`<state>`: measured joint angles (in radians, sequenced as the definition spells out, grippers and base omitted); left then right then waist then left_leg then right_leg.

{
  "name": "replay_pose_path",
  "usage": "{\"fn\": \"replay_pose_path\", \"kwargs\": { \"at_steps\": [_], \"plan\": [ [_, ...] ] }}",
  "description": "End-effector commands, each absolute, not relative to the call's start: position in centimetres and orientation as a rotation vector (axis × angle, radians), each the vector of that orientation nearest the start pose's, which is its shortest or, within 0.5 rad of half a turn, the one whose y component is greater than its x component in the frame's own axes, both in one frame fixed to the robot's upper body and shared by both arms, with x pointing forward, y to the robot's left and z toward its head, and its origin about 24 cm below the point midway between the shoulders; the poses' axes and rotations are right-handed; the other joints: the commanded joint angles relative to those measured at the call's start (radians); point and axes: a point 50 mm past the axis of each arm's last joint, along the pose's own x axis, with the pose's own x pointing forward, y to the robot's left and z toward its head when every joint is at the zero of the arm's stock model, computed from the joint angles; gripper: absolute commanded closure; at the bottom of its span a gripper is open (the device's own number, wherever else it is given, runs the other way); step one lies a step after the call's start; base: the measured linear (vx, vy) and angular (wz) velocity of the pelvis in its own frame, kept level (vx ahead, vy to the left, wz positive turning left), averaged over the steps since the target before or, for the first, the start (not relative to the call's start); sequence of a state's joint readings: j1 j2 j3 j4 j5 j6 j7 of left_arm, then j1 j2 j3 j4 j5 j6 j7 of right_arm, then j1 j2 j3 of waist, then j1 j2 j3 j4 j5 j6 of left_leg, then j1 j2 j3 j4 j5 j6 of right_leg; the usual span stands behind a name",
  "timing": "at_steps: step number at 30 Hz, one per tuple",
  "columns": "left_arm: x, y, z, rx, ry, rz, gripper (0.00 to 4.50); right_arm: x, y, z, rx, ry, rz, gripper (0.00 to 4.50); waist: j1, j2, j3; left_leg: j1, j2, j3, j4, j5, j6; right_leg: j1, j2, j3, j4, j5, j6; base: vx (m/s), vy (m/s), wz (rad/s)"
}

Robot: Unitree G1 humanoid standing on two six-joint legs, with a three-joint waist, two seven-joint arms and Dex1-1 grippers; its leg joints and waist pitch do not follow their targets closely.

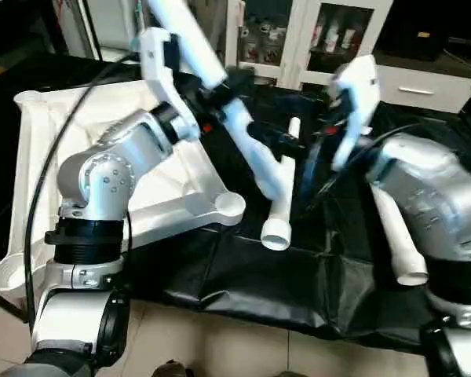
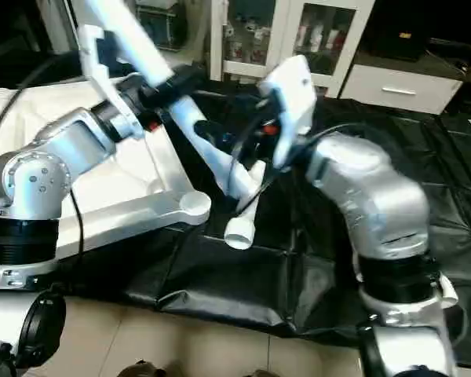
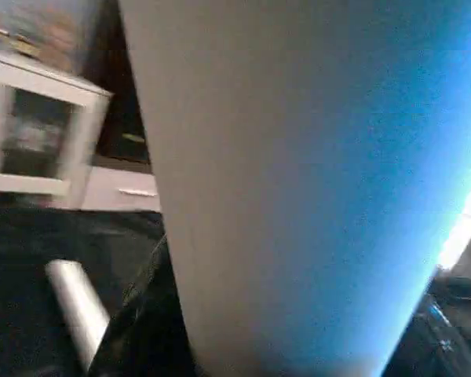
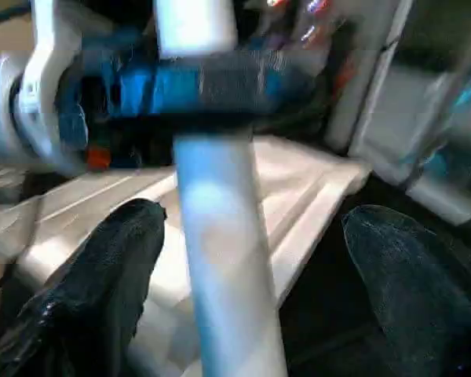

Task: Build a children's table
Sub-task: Pick table leg

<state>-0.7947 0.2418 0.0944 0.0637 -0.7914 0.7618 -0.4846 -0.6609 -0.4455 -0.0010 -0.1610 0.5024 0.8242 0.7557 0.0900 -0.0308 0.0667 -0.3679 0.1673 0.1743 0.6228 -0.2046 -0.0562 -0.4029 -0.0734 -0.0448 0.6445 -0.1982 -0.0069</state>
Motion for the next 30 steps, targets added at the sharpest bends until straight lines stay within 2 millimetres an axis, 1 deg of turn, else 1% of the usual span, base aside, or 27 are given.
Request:
{"fn": "replay_pose_path", "kwargs": {
  "at_steps": [1, 2, 3, 4, 5, 6, 7, 9, 10, 12, 14, 16, 17, 18, 19, 20, 23, 26, 28, 30],
  "plan": [
    [32.3, 9.5, 24.0, -0.39, -0.069, -1.097, 2.7, 30.6, -14.1, 20.0, -0.001, 0.162, 1.064, 0.11, 0.004, -0.005, -0.075, 0.008, 0.046, -0.013, -0.069, -0.056, 0.002, 0.064, -0.064, 0.047, -0.064, -0.049, -0.234, 0.0, 0.0, 0.0],
    [31.8, 9.3, 24.3, -0.399, -0.063, -1.168, 2.7, 30.4, -14.6, 19.9, 0.016, 0.191, 1.093, 0.05, 0.005, -0.009, -0.076, 0.007, 0.045, -0.012, -0.068, -0.05, 0.006, 0.064, -0.065, 0.047, -0.063, -0.053, -0.237, 0.0, 0.0, 0.0],
    [31.3, 9.0, 24.9, -0.416, -0.07, -1.242, 2.7, 30.3, -15.1, 20.1, 0.086, 0.225, 1.122, 0.0, 0.002, -0.011, -0.073, 0.004, 0.044, -0.011, -0.067, -0.057, 0.012, 0.063, -0.064, 0.047, -0.067, -0.071, -0.235, 0.0, 0.0, 0.0],
    [31.3, 9.0, 24.9, -0.419, -0.07, -1.247, 2.7, 30.3, -15.1, 20.1, 0.092, 0.227, 1.127, 0.0, 0.004, -0.01, -0.074, 0.007, 0.044, -0.011, -0.067, -0.059, 0.016, 0.063, -0.065, 0.047, -0.069, -0.081, -0.236, 0.0, 0.0, 0.0],
    [31.0, 8.8, 25.3, -0.45, -0.069, -1.302, 2.7, 30.1, -15.3, 20.2, 0.165, 0.26, 1.179, 0.0, 0.003, -0.013, -0.074, 0.007, 0.044, -0.011, -0.066, -0.059, 0.02, 0.063, -0.065, 0.047, -0.068, -0.087, -0.239, 0.0, 0.0, 0.0],
    [30.8, 8.8, 25.4, -0.457, -0.069, -1.331, 2.7, 29.9, -15.4, 20.3, 0.188, 0.276, 1.201, 0.0, 0.007, -0.013, -0.075, 0.007, 0.045, -0.011, -0.065, -0.052, 0.024, 0.062, -0.067, 0.046, -0.069, -0.095, -0.244, 0.0, 0.0, 0.0],
    [30.4, 8.7, 25.7, -0.464, -0.068, -1.388, 2.71, 29.6, -15.8, 19.9, 0.222, 0.337, 1.242, 0.0, 0.007, -0.012, -0.075, 0.007, 0.047, -0.012, -0.065, -0.05, 0.022, 0.06, -0.066, 0.045, -0.069, -0.099, -0.246, 0.0, 0.0, 0.0],
    [30.1, 8.6, 25.9, -0.469, -0.068, -1.421, 2.71, 29.4, -16.0, 19.6, 0.235, 0.374, 1.259, 0.0, 0.009, -0.013, -0.074, 0.008, 0.047, -0.011, -0.065, -0.051, 0.023, 0.061, -0.065, 0.045, -0.069, -0.102, -0.247, 0.0, 0.0, 0.0],
    [29.9, 8.6, 26.1, -0.475, -0.07, -1.443, 2.71, 29.3, -16.1, 19.4, 0.241, 0.404, 1.265, 0.0, 0.011, -0.016, -0.074, 0.007, 0.047, -0.011, -0.065, -0.047, 0.023, 0.061, -0.065, 0.045, -0.07, -0.107, -0.243, 0.0, 0.0, 0.0],
    [29.6, 8.6, 26.5, -0.502, -0.072, -1.482, 2.71, 28.9, -16.3, 19.1, 0.269, 0.46, 1.298, 0.0, 0.014, -0.018, -0.074, 0.008, 0.048, -0.011, -0.065, -0.045, 0.017, 0.06, -0.067, 0.044, -0.07, -0.119, -0.237, 0.0, 0.0, 0.0],
    [29.5, 8.7, 26.6, -0.515, -0.074, -1.494, 2.71, 28.7, -16.3, 19.0, 0.282, 0.475, 1.31, 0.0, 0.015, -0.018, -0.074, 0.007, 0.047, -0.011, -0.064, -0.046, 0.014, 0.061, -0.066, 0.044, -0.07, -0.122, -0.236, 0.0, 0.0, 0.0],
    [29.3, 8.8, 26.8, -0.538, -0.074, -1.519, 2.71, 28.5, -16.1, 18.8, 0.301, 0.497, 1.322, 0.0, 0.016, -0.02, -0.075, 0.006, 0.047, -0.011, -0.064, -0.037, 0.012, 0.061, -0.067, 0.045, -0.07, -0.119, -0.232, 0.0, 0.0, 0.0],
    [29.2, 8.8, 26.8, -0.553, -0.073, -1.524, 2.71, 28.5, -16.0, 18.6, 0.302, 0.507, 1.324, 0.0, 0.017, -0.014, -0.075, 0.006, 0.047, -0.012, -0.064, -0.037, 0.009, 0.059, -0.067, 0.044, -0.069, -0.119, -0.234, 0.0, 0.0, 0.0],
    [29.2, 8.8, 26.8, -0.555, -0.07, -1.529, 2.71, 28.4, -15.9, 18.6, 0.301, 0.517, 1.332, 0.0, 0.016, -0.018, -0.075, 0.006, 0.047, -0.011, -0.064, -0.041, 0.008, 0.059, -0.066, 0.044, -0.071, -0.123, -0.23, 0.0, 0.0, 0.0],
    [29.2, 8.8, 26.8, -0.554, -0.068, -1.533, 2.71, 28.3, -15.8, 18.5, 0.3, 0.524, 1.341, 0.0, 0.018, -0.018, -0.075, 0.006, 0.047, -0.012, -0.065, -0.04, 0.006, 0.06, -0.066, 0.044, -0.072, -0.128, -0.227, 0.0, 0.0, 0.0],
    [29.1, 8.8, 26.7, -0.55, -0.067, -1.538, 2.71, 28.1, -15.8, 18.5, 0.3, 0.531, 1.35, 0.28, 0.018, -0.02, -0.075, 0.006, 0.047, -0.011, -0.065, -0.039, 0.006, 0.06, -0.066, 0.044, -0.072, -0.128, -0.225, 0.0, 0.0, 0.0],
    [29.0, 8.8, 26.7, -0.553, -0.069, -1.547, 2.71, 27.8, -15.7, 18.5, 0.298, 0.546, 1.37, 0.38, 0.023, -0.019, -0.075, 0.008, 0.049, -0.012, -0.065, -0.038, 0.003, 0.059, -0.067, 0.045, -0.071, -0.121, -0.22, 0.0, 0.0, 0.0],
    [28.9, 8.8, 26.7, -0.553, -0.067, -1.552, 2.71, 27.6, -15.7, 18.5, 0.303, 0.559, 1.386, 0.74, 0.026, -0.02, -0.074, 0.007, 0.049, -0.011, -0.066, -0.04, -0.001, 0.059, -0.066, 0.045, -0.072, -0.128, -0.217, 0.0, 0.0, 0.0],
    [28.8, 8.8, 26.6, -0.555, -0.062, -1.553, 2.71, 27.3, -15.7, 18.5, 0.304, 0.57, 1.404, 0.8, 0.028, -0.02, -0.074, 0.007, 0.049, -0.012, -0.066, -0.041, -0.004, 0.059, -0.067, 0.045, -0.072, -0.137, -0.21, 0.0, 0.0, 0.0],
    [28.8, 8.8, 26.6, -0.556, -0.062, -1.552, 2.71, 27.2, -15.6, 18.5, 0.302, 0.571, 1.407, 1.08, 0.028, -0.019, -0.074, 0.007, 0.049, -0.012, -0.066, -0.045, -0.007, 0.059, -0.067, 0.045, -0.074, -0.147, -0.205, 0.0, 0.0, 0.0]
  ]
}}
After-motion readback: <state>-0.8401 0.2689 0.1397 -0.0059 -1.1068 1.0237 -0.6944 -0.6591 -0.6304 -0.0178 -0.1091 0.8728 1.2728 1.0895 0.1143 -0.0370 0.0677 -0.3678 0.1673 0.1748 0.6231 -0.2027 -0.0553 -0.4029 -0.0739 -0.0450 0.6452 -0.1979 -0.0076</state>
